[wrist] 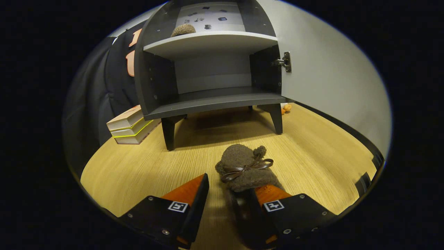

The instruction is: Open the shoe cabinet door, grab the shoes and put them into the shoe cabinet, then close the shoe cabinet door.

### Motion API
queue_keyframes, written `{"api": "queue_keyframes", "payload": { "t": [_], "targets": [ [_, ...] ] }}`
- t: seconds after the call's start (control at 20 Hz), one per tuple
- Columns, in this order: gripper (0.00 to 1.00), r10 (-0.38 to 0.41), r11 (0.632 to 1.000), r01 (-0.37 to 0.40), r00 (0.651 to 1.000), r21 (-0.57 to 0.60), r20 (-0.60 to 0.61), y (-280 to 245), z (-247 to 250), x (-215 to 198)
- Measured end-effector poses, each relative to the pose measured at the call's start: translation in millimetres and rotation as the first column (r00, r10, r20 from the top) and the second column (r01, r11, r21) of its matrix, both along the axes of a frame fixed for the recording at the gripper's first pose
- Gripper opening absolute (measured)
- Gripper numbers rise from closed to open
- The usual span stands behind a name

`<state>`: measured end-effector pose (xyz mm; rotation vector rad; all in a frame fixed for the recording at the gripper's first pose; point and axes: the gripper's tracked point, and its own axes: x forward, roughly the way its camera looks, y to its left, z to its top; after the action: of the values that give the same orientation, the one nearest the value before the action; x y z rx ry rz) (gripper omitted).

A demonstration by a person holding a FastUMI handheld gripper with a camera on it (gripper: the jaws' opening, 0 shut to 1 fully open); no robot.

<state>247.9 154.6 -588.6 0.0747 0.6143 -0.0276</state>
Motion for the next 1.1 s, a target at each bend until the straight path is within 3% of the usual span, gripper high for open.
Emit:
{"api": "queue_keyframes", "payload": {
  "t": [0.3,0.55,0.8,1.1],
  "targets": [
    [0.40,0.020,1.000,-0.020,1.000,0.017,-0.018,3.7,-15.9,14.1],
    [0.10,-0.011,0.998,0.012,1.000,0.068,-0.013,-3.9,-13.5,21.6],
    [0.09,-0.012,0.998,0.013,1.000,0.066,-0.009,-10.8,17.9,22.1],
    [0.08,0.016,0.999,-0.017,0.999,0.052,0.030,-3.5,107.0,20.8]
  ]
}}
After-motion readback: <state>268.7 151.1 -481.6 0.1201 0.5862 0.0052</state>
